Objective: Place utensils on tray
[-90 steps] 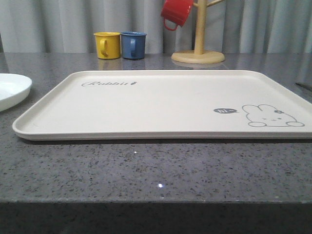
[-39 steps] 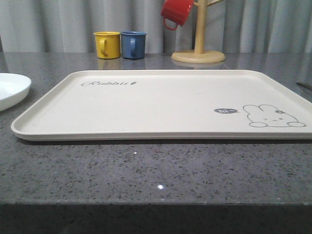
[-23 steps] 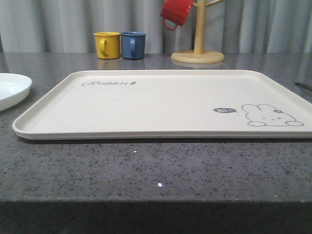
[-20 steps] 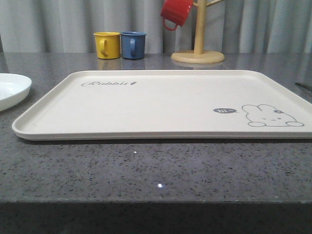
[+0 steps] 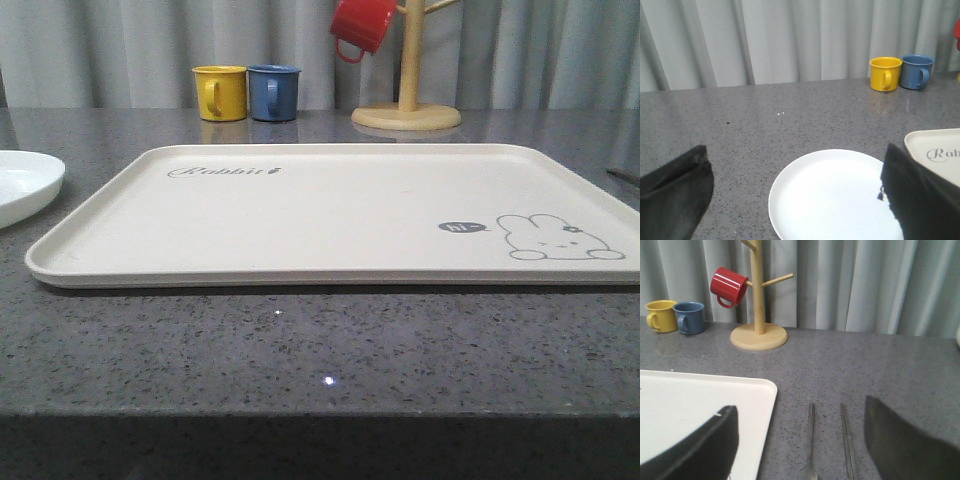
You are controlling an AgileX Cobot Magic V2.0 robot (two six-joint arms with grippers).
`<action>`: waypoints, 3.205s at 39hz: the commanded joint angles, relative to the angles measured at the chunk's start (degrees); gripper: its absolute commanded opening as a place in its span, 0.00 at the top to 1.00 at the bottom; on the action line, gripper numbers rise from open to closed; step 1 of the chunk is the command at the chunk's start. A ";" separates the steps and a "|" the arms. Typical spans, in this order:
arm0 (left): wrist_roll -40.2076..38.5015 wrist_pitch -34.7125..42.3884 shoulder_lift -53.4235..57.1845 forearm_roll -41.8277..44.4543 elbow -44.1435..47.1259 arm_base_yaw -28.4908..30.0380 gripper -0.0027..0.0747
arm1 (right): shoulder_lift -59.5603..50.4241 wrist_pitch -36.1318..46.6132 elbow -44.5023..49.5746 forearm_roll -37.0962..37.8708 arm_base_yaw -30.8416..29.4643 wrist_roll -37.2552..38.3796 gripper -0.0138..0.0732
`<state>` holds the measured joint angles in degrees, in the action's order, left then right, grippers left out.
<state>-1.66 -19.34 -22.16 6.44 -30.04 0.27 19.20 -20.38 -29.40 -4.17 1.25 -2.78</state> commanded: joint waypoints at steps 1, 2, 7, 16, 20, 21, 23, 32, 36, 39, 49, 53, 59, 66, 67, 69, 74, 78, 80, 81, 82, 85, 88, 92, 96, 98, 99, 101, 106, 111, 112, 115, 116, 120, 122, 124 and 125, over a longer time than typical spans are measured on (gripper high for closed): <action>-0.58 4.38 -0.71 -0.32 -2.06 0.02 0.10 | 0.93 4.47 -2.12 -0.16 0.01 -0.27 0.14; -0.58 4.38 -0.71 -0.32 -2.06 0.02 0.10 | 0.93 4.47 -2.12 -0.16 0.01 -0.27 0.14; -0.58 4.56 -1.07 -1.58 -1.67 0.02 0.14 | 0.93 4.47 -2.12 -0.16 0.01 -0.27 0.14; -0.58 1.18 -10.75 -3.30 -4.92 -2.55 0.22 | 0.93 4.47 -2.12 -0.16 0.01 -0.27 0.14; -0.58 -4.57 -18.22 -3.30 -9.80 -5.59 0.24 | 0.93 4.47 -2.12 -0.16 0.01 -0.27 0.14; -0.58 -6.81 -20.27 -3.30 -11.64 -6.52 0.24 | 0.93 4.47 -2.12 -0.16 0.01 -0.27 0.14; -0.58 -10.07 -23.94 -3.30 -14.37 -8.17 0.24 | 0.93 4.47 -2.12 -0.16 0.01 -0.27 0.14; -0.58 -22.98 -39.27 -4.45 -27.11 -15.60 0.24 | 0.93 4.47 -2.12 -0.16 0.01 -0.27 0.14; -0.58 -30.40 -45.47 -4.45 -32.62 -17.06 0.24 | 0.93 4.47 -2.12 -0.16 0.01 -0.27 0.14; 0.34 -35.49 -50.26 -4.45 -36.29 -17.15 0.24 | 0.93 4.47 -2.12 -0.16 0.01 -0.27 0.14; 4.72 -39.14 -61.04 -6.44 -41.09 -17.15 0.24 | 0.93 4.47 -2.12 -0.16 0.01 -0.27 0.14; 4.98 -39.14 -64.67 -6.44 -41.09 -17.15 0.24 | 0.93 4.47 -2.12 -0.16 0.01 -0.27 0.14; 5.90 -39.14 -66.99 -6.76 -41.09 -17.15 0.30 | 0.93 4.47 -2.12 -0.16 0.01 -0.27 0.14; 6.14 -39.39 -67.08 -6.76 -41.09 -17.15 0.45 | 0.93 4.47 -2.12 -0.16 0.01 -0.27 0.14; 6.14 -39.39 -67.08 -6.76 -41.09 -17.15 0.48 | 0.93 4.47 -2.12 -0.16 0.01 -0.27 0.14; 6.14 -39.52 -67.08 -6.76 -41.09 -17.15 0.52 | 0.93 4.47 -2.12 -0.16 0.01 -0.27 0.14; 6.62 -40.21 -67.08 -6.76 -41.09 -17.15 0.66 | 0.93 4.47 -2.12 -0.16 0.01 -0.27 0.14; 7.62 -40.47 -67.08 -6.76 -41.09 -17.15 0.78 | 0.93 4.47 -2.12 -0.16 0.01 -0.27 0.14; 7.74 -40.57 -67.08 -6.76 -41.09 -17.15 0.83 | 0.93 4.47 -2.12 -0.16 0.01 -0.27 0.14; 7.87 -40.57 -67.08 -6.76 -41.09 -17.15 0.85 | 0.93 4.47 -2.12 -0.16 0.01 -0.27 0.14; 8.13 -40.57 -67.08 -6.76 -41.09 -17.15 0.86 | 0.93 4.47 -2.12 -0.16 0.01 -0.27 0.14; 8.58 -40.57 -67.08 -6.76 -41.09 -17.15 0.91 | 0.93 4.47 -2.12 -0.16 0.01 -0.27 0.14; 8.98 -40.57 -67.08 -6.76 -41.09 -17.15 0.96 | 0.93 4.47 -2.12 -0.16 0.01 -0.27 0.14; 10.21 -40.47 -67.08 -6.44 -41.12 -17.15 0.99 | 0.93 4.47 -2.12 -0.16 0.01 -0.27 0.14; 11.51 -42.43 -66.83 -6.44 -44.18 -17.15 0.99 | 0.93 4.47 -2.12 -0.16 0.01 -0.27 0.14; 12.17 -45.31 -66.58 -6.44 -47.18 -17.20 0.99 | 0.93 4.47 -2.12 -0.16 0.01 -0.27 0.14; 12.17 -46.50 -66.59 -6.44 -48.69 -17.29 0.99 | 0.93 4.47 -2.12 -0.16 0.01 -0.27 0.14; 12.17 -49.56 -66.59 -6.44 -52.48 -17.40 0.99 | 0.93 4.47 -2.12 -0.16 0.01 -0.27 0.14; 12.17 -52.80 -66.59 -7.14 -60.43 -19.51 0.99 | 0.93 4.41 -2.12 -0.16 0.01 -0.27 0.14; 12.17 -52.80 -67.05 -7.35 -65.18 -25.55 0.99 | 0.93 4.40 -2.12 -0.16 0.01 -0.27 0.14; 12.05 -52.80 -67.30 -7.51 -65.77 -27.38 0.99 | 0.93 4.40 -2.12 -0.16 0.01 -0.27 0.14; 11.83 -52.80 -68.86 -7.79 -66.94 -32.17 0.99 | 0.93 4.40 -2.12 -0.16 0.01 -0.27 0.14; 11.57 -52.80 -69.46 -7.79 -67.18 -34.04 0.99 | 0.93 4.40 -2.12 -0.16 0.01 -0.27 0.14; 11.47 -52.80 -73.37 -7.05 -68.13 -39.61 0.99 | 0.93 4.40 -2.12 -0.16 0.01 -0.27 0.14; 10.25 -52.80 -75.06 -5.24 -68.60 -41.60 0.99 | 0.93 4.40 -2.12 -0.16 0.01 -0.27 0.14; 9.25 -52.80 -76.76 -2.96 -69.25 -43.54 0.99 | 0.93 4.40 -2.12 -0.16 0.01 -0.27 0.14; 8.72 -52.80 -77.41 -1.23 -69.41 -44.29 0.99 | 0.93 4.40 -2.12 -0.16 0.01 -0.27 0.14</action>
<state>9.18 -71.44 -99.78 0.80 -96.78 -41.07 19.20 -20.38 -29.40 -4.17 1.25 -2.78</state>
